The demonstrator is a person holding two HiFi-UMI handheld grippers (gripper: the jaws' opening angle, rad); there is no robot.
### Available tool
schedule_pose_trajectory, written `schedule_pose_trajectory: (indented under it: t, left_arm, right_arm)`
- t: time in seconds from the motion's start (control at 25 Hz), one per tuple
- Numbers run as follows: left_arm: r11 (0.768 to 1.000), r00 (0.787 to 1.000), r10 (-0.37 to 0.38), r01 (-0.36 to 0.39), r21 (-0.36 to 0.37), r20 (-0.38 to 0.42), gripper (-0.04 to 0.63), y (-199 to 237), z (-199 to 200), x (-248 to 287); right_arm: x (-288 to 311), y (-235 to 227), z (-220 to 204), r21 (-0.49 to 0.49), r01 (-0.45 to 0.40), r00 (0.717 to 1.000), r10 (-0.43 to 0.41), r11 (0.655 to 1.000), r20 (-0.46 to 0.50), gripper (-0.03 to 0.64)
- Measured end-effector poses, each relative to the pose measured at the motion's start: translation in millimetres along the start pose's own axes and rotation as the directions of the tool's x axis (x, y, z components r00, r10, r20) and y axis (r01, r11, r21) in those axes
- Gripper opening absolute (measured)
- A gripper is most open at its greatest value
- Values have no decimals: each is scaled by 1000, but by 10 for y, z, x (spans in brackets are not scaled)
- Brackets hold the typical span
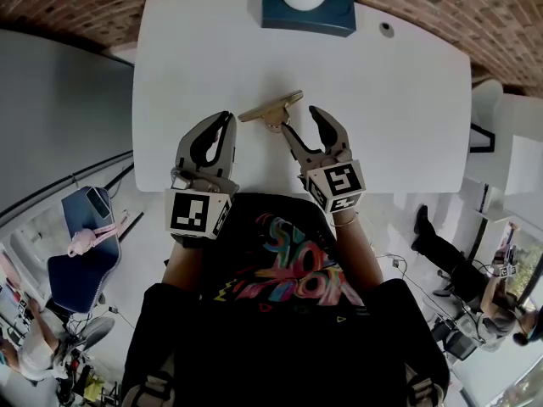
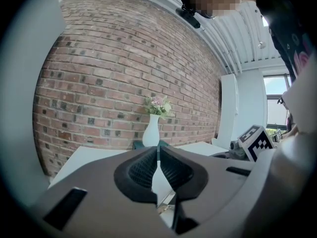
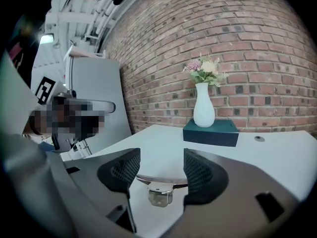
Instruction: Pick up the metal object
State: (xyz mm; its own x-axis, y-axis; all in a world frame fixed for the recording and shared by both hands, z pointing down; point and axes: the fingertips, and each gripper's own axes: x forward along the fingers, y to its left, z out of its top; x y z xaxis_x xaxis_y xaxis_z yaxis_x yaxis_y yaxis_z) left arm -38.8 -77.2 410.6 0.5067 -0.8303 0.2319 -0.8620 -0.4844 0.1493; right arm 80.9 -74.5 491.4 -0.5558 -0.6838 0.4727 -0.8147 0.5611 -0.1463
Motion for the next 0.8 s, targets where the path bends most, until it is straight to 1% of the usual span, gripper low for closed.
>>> schedule_pose_trajectory:
  t: [0.08,0.16,0.32,0.6,0.72,0.8]
  left_arm:
    - [1000,1000,-5,5,-5,-10,35,-19,-55,22]
    - [1000,1000,-9,8,-12,-17,35,-31,-103,31]
    - [1000,999,-15,14,-25,-28,35,-47,-199,36]
    - [999,998,-22,20,-50,-54,35,-50,-363,10]
    - [998,998,-24,20,-55,-64,35,-54,-407,3]
    - [998,997,-25,21,-57,-69,35,-53,-434,27]
  right_arm:
    - [75,9,-64,9,-11,1000,11,1000,24,278]
    - [149,16,-158,13,-17,1000,17,1000,25,289]
    - [273,-4,-452,12,-2,1000,3,1000,-25,307]
    - [496,68,-722,-15,23,997,-24,1000,-69,319]
    - [571,47,-870,-30,43,992,-47,999,-121,332]
    - [627,29,-921,-22,48,989,-50,999,-141,341]
